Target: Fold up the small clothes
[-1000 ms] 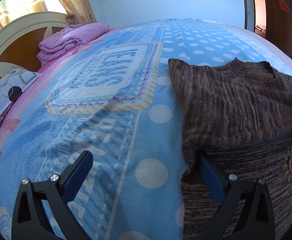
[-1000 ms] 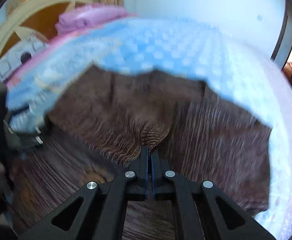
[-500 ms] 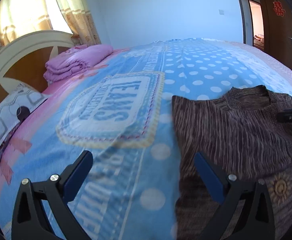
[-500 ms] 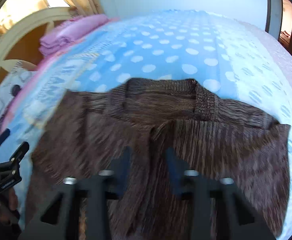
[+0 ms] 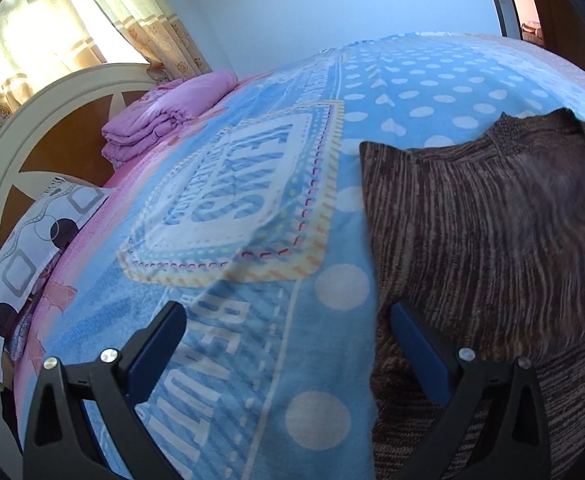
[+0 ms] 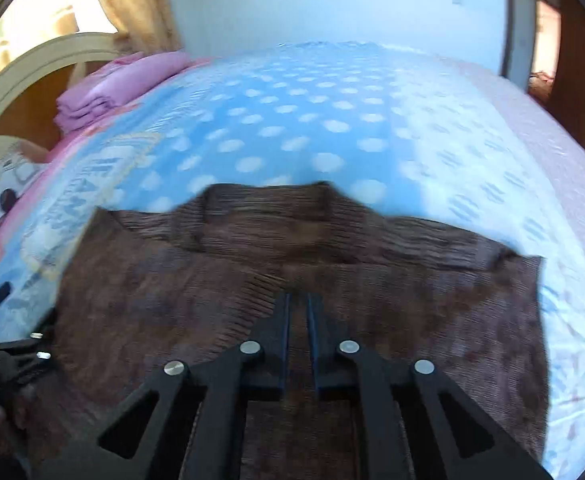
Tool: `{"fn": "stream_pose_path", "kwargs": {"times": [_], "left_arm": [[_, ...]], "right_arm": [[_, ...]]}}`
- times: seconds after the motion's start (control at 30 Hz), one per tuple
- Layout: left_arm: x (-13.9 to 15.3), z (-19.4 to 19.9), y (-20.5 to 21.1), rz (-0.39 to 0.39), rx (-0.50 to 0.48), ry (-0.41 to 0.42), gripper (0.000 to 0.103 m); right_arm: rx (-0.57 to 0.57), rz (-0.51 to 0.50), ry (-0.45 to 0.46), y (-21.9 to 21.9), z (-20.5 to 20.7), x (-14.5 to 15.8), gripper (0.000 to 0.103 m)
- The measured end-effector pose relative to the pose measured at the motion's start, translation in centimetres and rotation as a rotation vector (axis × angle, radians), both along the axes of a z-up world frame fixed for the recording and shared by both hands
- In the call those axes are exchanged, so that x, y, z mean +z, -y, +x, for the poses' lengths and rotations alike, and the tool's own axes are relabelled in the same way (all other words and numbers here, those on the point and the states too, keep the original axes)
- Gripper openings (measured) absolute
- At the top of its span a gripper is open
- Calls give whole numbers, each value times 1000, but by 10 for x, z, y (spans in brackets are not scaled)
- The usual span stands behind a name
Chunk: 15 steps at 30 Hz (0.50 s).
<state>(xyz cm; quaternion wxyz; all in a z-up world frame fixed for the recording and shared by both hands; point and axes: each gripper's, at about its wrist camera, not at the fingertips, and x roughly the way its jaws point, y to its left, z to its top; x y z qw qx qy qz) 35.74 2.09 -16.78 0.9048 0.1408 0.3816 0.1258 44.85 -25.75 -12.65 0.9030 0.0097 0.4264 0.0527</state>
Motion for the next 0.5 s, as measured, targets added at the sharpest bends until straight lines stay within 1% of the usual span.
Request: {"fn": "stream_pose_path", "kwargs": {"times": [0.03,0.07,0.1,0.13,0.17,0.2,0.23,0.3,0.33,0.37,0.4,0.43,0.5], "left_arm": [[3,-2,-4,-28,5,4,103],[10,-5,-12,-58,26,20,103],[17,-8,-16,-71,40,47,103],[23,-10,-18,-72,50,79,103],[33,-13,-19,-61,60,131,103],[39,-12,-17,-53,59,159,103],[44,-8,-13,-49,42,165,103],[41,12,0,-43,-19,98,103],[30,26,7,-12,-17,45,103],[15,38,12,62,19,5,103],[3,46,13,117,45,-21,103],[-9,51,11,149,71,-36,103],[-6,50,4,114,106,-17,103]], "right_arm": [[-17,10,7,10,-7,1,9],[-32,28,12,22,-16,3,9],[-45,27,22,30,-23,6,10],[-60,6,33,39,-31,8,11],[-71,-21,36,47,-38,10,11],[-78,-47,32,55,-44,10,11],[-87,-73,20,63,-47,8,11],[-134,-115,-26,84,-51,-3,11],[-151,-112,-56,96,-55,-11,11],[-159,-86,-60,108,-60,-17,13],[-157,-54,-38,119,-66,-18,13],[-176,-50,-34,128,-72,-17,13],[-212,-22,-37,142,-80,-15,13]]}}
